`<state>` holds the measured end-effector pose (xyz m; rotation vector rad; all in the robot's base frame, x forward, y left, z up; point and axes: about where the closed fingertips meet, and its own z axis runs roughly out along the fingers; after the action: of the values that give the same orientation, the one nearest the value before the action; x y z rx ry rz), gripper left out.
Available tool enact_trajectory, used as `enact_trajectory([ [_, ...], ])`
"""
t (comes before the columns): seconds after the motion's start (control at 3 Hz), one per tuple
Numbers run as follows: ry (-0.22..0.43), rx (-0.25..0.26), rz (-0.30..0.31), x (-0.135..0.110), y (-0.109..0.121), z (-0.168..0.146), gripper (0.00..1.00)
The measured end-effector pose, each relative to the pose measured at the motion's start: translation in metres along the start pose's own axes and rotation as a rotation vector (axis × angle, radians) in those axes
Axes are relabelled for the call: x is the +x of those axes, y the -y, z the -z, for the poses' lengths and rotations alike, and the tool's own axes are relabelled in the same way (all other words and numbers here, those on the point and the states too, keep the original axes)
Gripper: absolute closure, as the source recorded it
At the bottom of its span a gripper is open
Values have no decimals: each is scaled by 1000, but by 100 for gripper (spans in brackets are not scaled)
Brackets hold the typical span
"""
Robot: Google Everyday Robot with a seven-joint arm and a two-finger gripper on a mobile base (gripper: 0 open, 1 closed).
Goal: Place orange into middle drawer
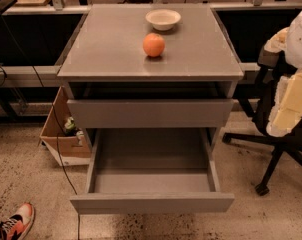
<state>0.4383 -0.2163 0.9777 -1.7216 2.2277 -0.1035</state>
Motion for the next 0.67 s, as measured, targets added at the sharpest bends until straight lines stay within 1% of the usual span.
enact_trajectory([
  [0.33,0,0,0,0,0,0,0],
  [0.67,-20,77,-29,13,49,-13,0],
])
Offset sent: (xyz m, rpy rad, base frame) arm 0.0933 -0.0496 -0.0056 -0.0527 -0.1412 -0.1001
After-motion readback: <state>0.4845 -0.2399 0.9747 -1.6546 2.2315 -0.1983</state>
